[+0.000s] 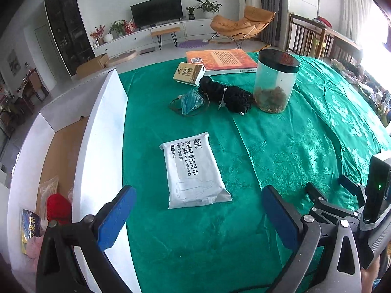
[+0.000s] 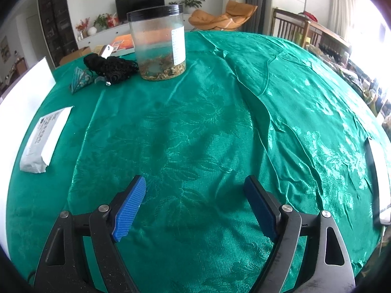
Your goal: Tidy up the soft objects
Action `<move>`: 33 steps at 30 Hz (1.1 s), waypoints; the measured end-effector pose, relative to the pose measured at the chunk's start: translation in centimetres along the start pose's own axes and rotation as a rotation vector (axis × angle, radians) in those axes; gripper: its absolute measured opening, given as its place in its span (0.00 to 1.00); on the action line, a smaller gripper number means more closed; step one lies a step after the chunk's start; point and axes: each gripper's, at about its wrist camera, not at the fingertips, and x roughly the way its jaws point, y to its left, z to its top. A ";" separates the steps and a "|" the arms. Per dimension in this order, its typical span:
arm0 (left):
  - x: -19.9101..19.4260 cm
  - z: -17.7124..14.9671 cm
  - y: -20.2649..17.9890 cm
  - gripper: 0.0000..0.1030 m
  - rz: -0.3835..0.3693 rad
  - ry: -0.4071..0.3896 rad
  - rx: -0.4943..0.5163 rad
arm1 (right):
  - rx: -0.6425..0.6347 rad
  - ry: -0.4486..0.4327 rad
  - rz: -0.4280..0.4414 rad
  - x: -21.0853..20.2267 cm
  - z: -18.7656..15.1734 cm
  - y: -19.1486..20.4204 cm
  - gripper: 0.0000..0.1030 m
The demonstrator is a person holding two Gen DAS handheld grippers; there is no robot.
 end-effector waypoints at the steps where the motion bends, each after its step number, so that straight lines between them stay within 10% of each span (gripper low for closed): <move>1: 0.1 0.2 -0.3 0.98 0.012 -0.001 0.013 | -0.001 0.001 0.001 0.0 0.0 0.0 0.84; 15: 1.9 0.8 -2.2 0.98 0.093 0.004 0.099 | 0.001 0.001 0.002 0.0 0.0 0.0 0.84; 21: 6.1 1.7 -0.2 0.98 -0.028 0.114 -0.098 | 0.001 0.002 0.002 -0.1 0.0 -0.1 0.84; 33: 12.2 1.4 2.7 0.98 0.017 0.206 -0.239 | 0.051 -0.045 0.110 -1.0 1.1 -1.0 0.84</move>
